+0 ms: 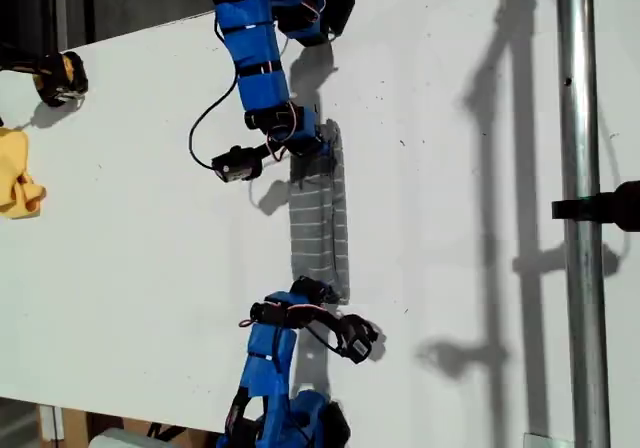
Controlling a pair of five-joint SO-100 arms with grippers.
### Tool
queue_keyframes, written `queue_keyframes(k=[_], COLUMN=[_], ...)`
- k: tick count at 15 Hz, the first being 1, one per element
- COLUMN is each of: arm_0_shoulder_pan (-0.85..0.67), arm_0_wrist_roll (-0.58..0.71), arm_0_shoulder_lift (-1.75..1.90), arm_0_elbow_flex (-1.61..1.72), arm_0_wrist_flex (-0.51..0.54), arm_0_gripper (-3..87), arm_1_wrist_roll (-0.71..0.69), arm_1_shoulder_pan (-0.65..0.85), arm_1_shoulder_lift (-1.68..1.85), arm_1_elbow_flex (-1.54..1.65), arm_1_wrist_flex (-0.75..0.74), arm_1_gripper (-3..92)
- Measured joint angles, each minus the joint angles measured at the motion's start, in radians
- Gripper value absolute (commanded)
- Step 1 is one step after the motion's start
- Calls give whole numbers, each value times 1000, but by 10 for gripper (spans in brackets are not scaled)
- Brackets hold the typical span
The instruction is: Grasp corners of a towel and fold twice.
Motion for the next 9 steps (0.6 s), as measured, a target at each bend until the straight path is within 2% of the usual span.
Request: queue_keyframes(k=[3,4,5,6,7,9], arm_0_shoulder_pan=[-11,-14,-14,-14,-12,23], arm_0_wrist_roll=[2,6,12,15,17,23], arm_0_shoulder_lift=[0,2,15,44,78,202], arm_0_elbow_flex=[-3,-9,-25,-44,-51,-64], arm_0_wrist_flex=[5,20,49,110,190,339], arm_0_gripper=[-15,-5,53,162,231,239], arm_1_wrist_roll=[9,9,9,11,20,52], arm_1_shoulder_pan=[15,17,17,17,15,0], arm_1_shoulder_lift=[-37,-31,-3,60,147,391], arm_1_elbow_flex=[-3,-6,-11,-29,-32,-32], arm_1_wrist_flex=[-2,6,31,109,209,339], arm_1_gripper=[3,59,204,279,306,317])
